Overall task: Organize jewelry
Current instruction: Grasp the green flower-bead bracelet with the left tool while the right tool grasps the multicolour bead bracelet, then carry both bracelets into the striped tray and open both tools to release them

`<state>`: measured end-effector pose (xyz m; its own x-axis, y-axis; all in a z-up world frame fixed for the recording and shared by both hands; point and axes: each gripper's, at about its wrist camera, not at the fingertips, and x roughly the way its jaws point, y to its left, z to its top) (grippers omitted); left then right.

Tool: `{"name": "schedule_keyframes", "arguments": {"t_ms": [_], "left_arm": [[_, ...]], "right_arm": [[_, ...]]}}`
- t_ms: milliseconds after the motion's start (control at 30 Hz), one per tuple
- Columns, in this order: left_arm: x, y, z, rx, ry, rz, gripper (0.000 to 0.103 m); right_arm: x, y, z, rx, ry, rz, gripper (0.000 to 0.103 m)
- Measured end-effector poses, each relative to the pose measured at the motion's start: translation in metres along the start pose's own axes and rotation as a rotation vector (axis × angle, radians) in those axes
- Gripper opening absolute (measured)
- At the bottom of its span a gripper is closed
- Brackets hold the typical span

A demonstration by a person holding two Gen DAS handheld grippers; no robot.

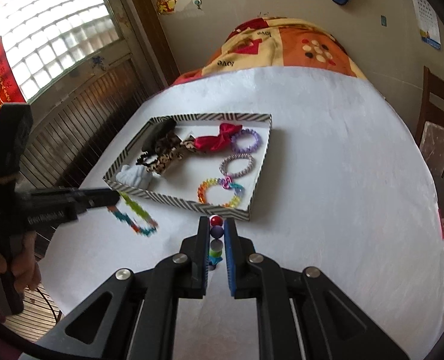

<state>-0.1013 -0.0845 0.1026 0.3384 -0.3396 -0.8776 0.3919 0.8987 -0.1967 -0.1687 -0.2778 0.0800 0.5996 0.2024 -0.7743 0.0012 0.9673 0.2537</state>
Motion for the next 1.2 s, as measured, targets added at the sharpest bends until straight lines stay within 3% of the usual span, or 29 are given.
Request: {"name": "schedule_keyframes", "arguments": {"t_ms": [367,1200], "left_arm": [[-0.016,0.02,0.033,-0.002,-0.068,0.057,0.004],[0.059,0.007,0.07,0.031,0.026,0.028,0.004]], "right_arm": [[0.011,0.012,0.025,-0.026,-0.01,0.013,0.01],[0.07,0.003,0.068,-0.02,0.055,-0.006,0.01]]}}
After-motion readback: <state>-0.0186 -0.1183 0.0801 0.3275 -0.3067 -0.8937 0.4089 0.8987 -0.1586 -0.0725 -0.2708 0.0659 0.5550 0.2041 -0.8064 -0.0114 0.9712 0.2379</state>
